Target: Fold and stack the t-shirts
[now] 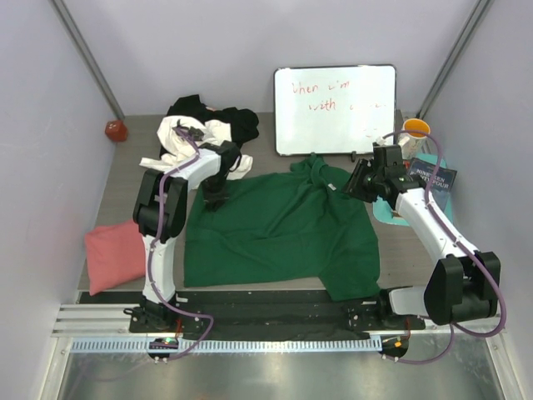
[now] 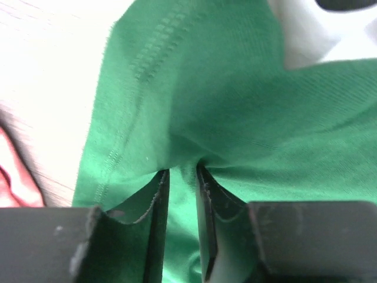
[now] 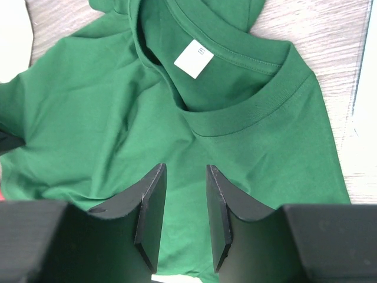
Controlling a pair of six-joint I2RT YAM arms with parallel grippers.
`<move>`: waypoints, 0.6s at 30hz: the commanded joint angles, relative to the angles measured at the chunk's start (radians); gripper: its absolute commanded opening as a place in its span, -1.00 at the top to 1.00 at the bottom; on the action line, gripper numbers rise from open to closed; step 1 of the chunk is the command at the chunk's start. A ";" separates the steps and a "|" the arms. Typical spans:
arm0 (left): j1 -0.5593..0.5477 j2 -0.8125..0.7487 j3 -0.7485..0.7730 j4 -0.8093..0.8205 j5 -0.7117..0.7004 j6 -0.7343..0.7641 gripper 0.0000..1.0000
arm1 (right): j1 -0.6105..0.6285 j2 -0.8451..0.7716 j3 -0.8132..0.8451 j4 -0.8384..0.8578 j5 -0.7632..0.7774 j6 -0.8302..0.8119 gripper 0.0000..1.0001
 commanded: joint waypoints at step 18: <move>0.003 -0.687 -0.515 0.077 0.101 -0.080 0.12 | -0.008 -0.170 -0.055 -0.187 0.276 0.095 -0.06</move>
